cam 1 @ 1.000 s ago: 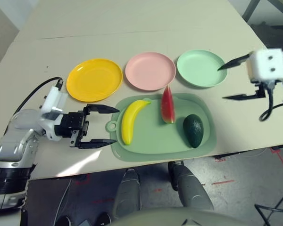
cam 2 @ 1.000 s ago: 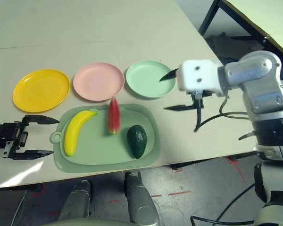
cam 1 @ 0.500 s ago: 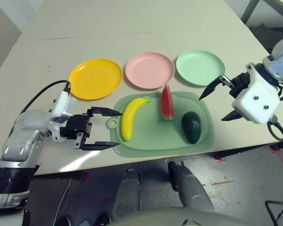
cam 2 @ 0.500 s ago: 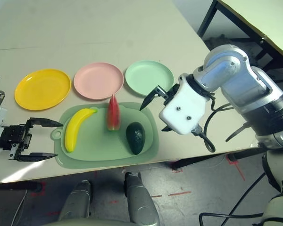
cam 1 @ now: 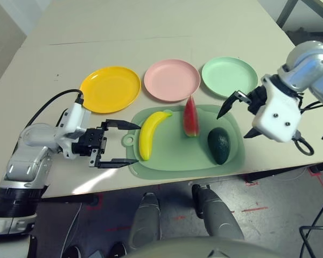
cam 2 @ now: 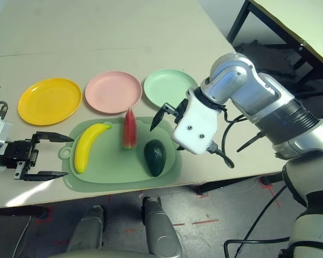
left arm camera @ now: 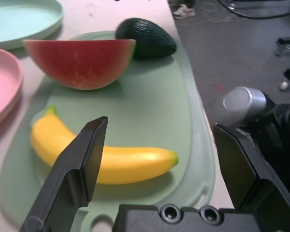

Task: Place the fruits into color-matched plates.

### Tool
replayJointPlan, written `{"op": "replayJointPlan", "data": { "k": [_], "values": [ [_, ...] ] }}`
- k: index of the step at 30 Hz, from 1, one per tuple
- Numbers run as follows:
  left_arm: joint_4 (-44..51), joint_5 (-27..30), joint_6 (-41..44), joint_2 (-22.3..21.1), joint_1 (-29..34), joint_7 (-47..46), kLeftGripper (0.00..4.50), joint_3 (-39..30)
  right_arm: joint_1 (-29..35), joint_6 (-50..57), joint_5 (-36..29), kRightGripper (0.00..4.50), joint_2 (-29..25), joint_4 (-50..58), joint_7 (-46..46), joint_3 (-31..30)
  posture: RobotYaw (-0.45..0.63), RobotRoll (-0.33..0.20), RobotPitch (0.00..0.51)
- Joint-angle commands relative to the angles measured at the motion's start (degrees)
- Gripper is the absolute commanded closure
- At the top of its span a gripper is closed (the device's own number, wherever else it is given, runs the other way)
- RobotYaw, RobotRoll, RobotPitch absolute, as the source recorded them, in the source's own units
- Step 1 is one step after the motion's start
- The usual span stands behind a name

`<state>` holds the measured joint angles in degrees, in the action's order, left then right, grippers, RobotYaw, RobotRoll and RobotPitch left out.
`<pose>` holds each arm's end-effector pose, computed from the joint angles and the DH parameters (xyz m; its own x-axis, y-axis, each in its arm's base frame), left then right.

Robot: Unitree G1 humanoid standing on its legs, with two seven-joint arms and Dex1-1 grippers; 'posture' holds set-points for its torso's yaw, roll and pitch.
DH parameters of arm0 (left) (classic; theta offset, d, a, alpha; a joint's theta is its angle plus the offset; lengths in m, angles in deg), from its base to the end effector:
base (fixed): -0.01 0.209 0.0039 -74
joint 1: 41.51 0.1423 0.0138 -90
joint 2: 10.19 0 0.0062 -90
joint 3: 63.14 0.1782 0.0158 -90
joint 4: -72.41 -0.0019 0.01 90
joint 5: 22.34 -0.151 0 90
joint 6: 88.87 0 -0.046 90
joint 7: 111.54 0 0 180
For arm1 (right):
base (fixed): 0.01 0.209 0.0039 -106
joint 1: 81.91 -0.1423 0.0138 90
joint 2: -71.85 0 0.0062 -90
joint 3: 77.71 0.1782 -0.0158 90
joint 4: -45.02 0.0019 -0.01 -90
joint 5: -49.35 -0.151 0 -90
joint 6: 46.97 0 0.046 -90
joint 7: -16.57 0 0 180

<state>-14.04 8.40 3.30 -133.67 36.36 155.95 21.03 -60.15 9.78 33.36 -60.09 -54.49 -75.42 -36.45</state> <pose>0.2418 0.2810 0.1875 0.1064 -0.9492 -0.2961 0.9555 0.0153 0.2946 0.2926 -0.1504 0.2912 -0.0424 0.4207 -0.9062 -0.3636 -0.8513 -0.3782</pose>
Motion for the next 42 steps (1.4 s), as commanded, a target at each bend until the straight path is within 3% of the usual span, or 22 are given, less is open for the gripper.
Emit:
{"op": "replayJointPlan", "data": {
  "k": [1, 22, 42],
  "values": [
    [-1.06, -0.81, -0.79, -0.22, -0.25, 0.69, 0.04, 0.58, 1.03, 0.06, -0.21, 0.00, 0.49, 0.94, -0.51, -0.99, -0.03, 0.000, 0.206],
    [-6.42, -2.63, -4.67, -2.04, -1.29, 1.25, 0.04, -1.12, 1.52, -0.48, 1.43, 0.00, 4.73, -3.08, -0.51, -1.26, -0.01, 0.000, 0.212],
    [-5.84, -1.99, -2.58, -2.24, -4.84, 1.86, 0.04, 0.88, 3.47, -0.24, 2.83, 0.00, 6.13, -3.85, -0.51, -0.98, -0.01, 0.000, 0.215]
  ]
}}
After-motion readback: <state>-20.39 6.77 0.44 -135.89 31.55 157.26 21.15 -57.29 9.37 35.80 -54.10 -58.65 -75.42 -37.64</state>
